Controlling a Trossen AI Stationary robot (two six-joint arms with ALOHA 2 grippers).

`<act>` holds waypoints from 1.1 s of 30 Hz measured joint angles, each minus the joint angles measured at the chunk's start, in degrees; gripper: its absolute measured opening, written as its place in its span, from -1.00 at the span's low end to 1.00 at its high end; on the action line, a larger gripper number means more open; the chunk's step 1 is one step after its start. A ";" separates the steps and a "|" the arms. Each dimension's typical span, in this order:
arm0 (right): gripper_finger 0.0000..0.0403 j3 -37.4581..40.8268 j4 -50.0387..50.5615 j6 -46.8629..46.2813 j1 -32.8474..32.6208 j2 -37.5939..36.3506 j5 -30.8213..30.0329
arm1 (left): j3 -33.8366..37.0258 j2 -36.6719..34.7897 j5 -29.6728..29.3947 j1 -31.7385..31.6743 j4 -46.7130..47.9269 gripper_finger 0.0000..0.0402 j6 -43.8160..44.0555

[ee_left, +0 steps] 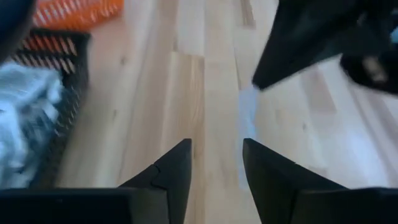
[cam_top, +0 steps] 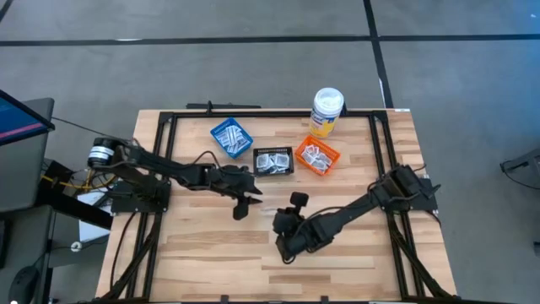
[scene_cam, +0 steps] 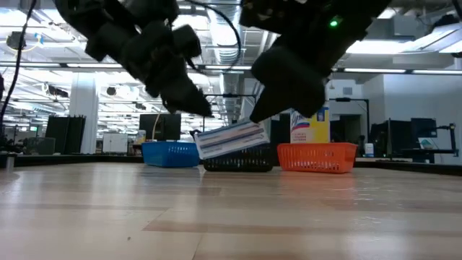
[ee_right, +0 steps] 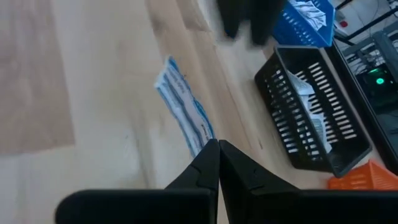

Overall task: Pick & Place First Aid Supplies
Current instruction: Put the bandage into the blue container

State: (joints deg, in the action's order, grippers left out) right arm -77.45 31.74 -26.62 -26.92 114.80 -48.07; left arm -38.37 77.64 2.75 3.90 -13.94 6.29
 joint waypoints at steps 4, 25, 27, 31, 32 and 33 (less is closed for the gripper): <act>-1.00 -0.02 -0.93 0.05 1.09 -0.07 0.63 | 0.00 5.04 0.31 0.00 -2.04 -0.21 0.18; -1.00 -0.02 -3.24 0.23 3.48 -0.17 5.18 | 0.00 7.18 0.32 1.85 -7.69 -0.21 1.63; -1.00 -0.02 -3.91 0.23 3.48 -0.17 4.77 | 0.00 7.27 0.29 1.68 -7.57 -0.21 1.63; -1.00 -0.02 -4.20 0.21 3.60 -0.20 3.58 | 0.00 7.35 0.32 1.81 -7.58 -0.21 1.51; -1.00 -0.02 -4.46 0.22 3.65 -0.20 3.04 | 0.00 7.35 0.32 1.84 -7.60 -0.21 1.50; -1.00 -0.02 -4.91 0.21 3.71 -0.20 2.61 | 0.00 7.41 0.31 1.82 -7.60 -0.21 1.49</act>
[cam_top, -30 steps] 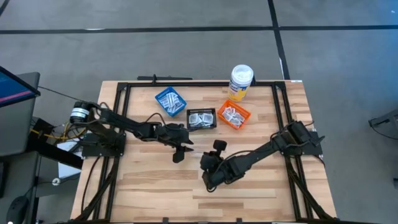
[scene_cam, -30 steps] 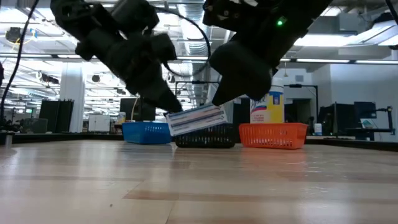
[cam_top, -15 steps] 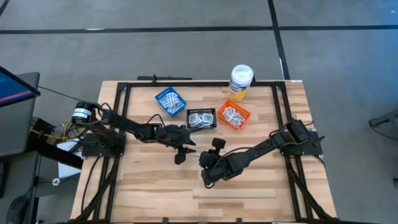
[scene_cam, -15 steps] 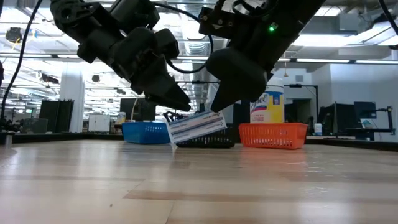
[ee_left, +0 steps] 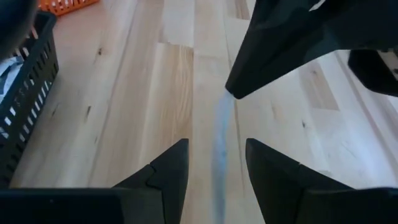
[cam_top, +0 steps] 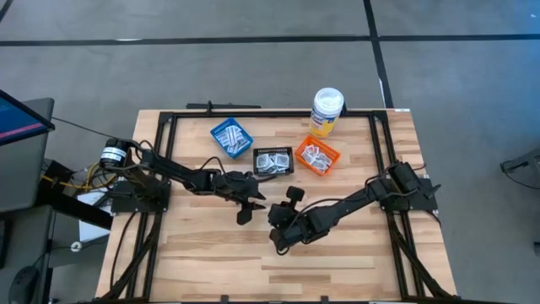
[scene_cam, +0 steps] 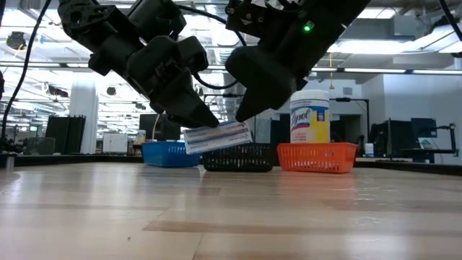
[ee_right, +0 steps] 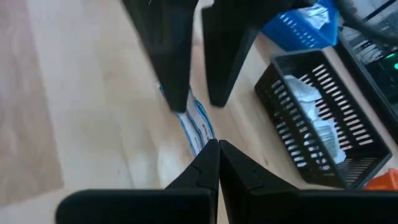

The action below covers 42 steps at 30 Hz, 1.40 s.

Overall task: Pick & Place First Aid Supplies
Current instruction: Put the bandage into the blue container

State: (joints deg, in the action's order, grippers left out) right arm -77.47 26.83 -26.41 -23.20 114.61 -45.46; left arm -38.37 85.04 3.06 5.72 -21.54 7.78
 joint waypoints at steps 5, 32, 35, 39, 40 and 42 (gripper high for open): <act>-1.00 -0.02 -2.74 0.01 0.18 0.00 -1.10 | 0.00 0.16 -0.01 -0.03 -0.04 -0.21 -2.47; -0.50 -0.02 -2.33 -0.15 1.28 0.00 10.54 | 0.00 0.00 -6.19 -0.03 0.10 -0.96 -4.53; -0.47 -0.02 -2.50 -0.43 1.61 0.00 12.83 | 0.00 -1.25 -12.34 -0.61 0.76 -0.95 -4.53; -0.47 -0.02 -2.66 -4.12 1.62 0.00 12.87 | 0.00 -6.29 -16.66 -2.96 5.36 -0.95 -4.53; -0.47 -0.02 -2.71 -4.79 1.60 0.00 12.89 | -0.02 -8.06 -17.59 -3.73 7.41 -0.96 -4.53; -0.47 -0.02 -2.90 -5.21 1.60 0.00 12.89 | -0.02 -11.78 -20.04 -5.64 11.28 -0.96 -4.54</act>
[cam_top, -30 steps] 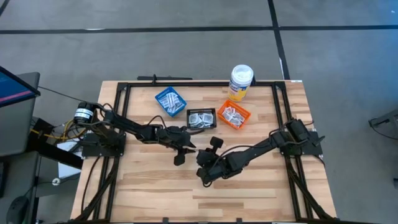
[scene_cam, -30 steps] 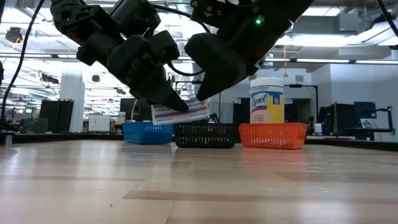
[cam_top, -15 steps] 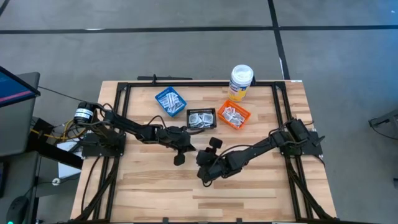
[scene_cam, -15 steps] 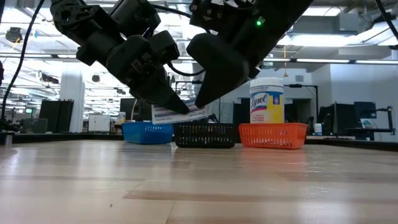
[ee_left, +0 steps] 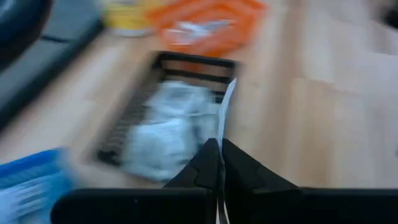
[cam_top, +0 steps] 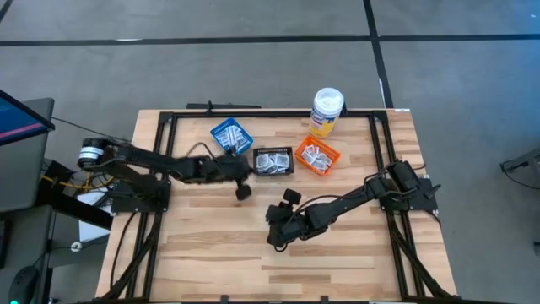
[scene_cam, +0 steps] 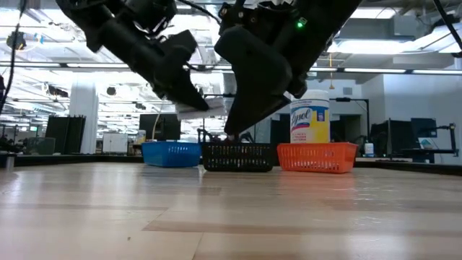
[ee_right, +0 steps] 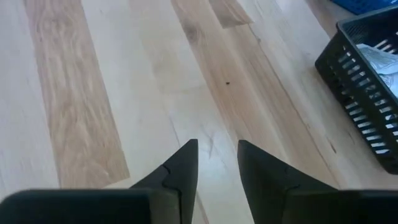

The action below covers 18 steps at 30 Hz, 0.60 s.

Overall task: Pick & Place First Aid Supplies
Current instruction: Put the bandage into the blue container

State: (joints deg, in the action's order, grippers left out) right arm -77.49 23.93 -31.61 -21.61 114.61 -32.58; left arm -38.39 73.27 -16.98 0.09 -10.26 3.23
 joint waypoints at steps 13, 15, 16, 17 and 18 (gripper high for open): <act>-0.47 0.00 -0.66 0.04 -0.17 0.00 0.02 | 0.00 -7.23 -0.06 -21.10 8.14 -0.94 3.92; -0.47 0.00 -0.67 0.04 -0.17 0.00 0.03 | 0.00 -5.35 6.96 -23.72 9.31 -0.95 5.06; -0.47 0.00 -0.66 0.04 -0.17 0.00 0.02 | 0.00 -4.21 10.02 -24.70 9.24 -0.94 5.13; -0.47 0.00 -0.66 0.04 -0.17 0.00 0.04 | 0.00 -3.20 11.83 -25.51 9.15 -0.94 5.19; -0.47 0.00 -0.66 0.04 -0.19 0.00 0.10 | 0.00 -2.11 12.34 -26.15 8.95 -0.94 5.29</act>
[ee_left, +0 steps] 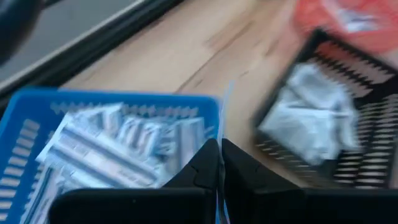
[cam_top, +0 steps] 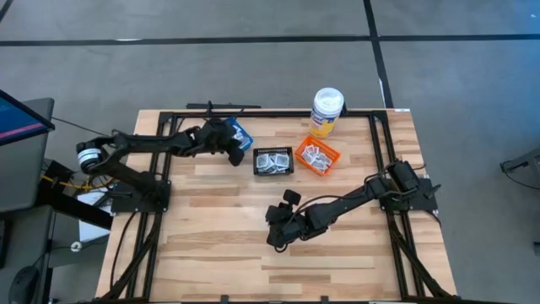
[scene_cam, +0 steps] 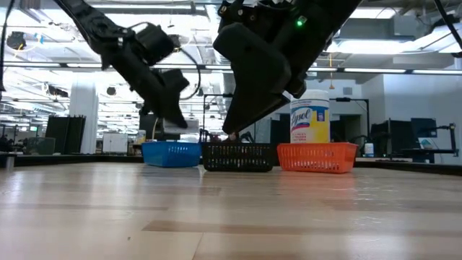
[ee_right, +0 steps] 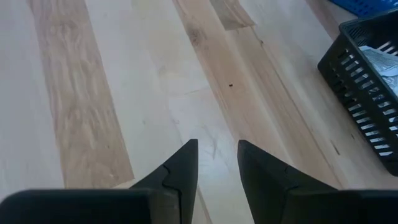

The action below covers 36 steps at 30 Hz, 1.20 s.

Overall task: Pick & Place First Aid Supplies
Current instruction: Put the bandage into the blue container, then return to Home Position

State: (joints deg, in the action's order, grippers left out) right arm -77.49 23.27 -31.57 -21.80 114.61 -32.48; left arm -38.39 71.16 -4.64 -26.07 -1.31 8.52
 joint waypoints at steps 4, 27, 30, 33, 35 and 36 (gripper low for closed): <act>-0.47 0.00 0.00 0.00 -0.02 0.00 0.14 | 0.00 4.35 -0.07 -2.52 -0.04 -0.93 0.81; -0.47 0.00 -4.57 0.02 -0.02 0.00 1.66 | 0.02 -0.95 3.18 -2.10 -2.12 -0.58 -2.44; -0.47 0.00 -6.69 0.02 0.00 0.00 4.47 | 0.02 -7.05 3.22 -1.04 -2.20 -0.57 -2.66; -0.47 0.00 -7.03 0.77 -0.02 0.00 5.77 | 0.02 -13.27 3.17 0.67 -2.16 -0.57 -2.68; -0.47 0.00 -7.04 1.29 0.06 0.00 5.87 | 0.02 -16.96 3.19 2.48 -2.18 -0.57 -2.70; -0.47 0.00 -7.04 1.06 0.12 0.00 6.51 | 0.02 -18.53 3.21 3.48 -2.11 -0.57 -2.76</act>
State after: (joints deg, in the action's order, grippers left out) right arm -77.49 16.23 -30.51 -21.68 114.61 -25.96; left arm -38.37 52.63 -1.43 -22.59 -3.42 5.77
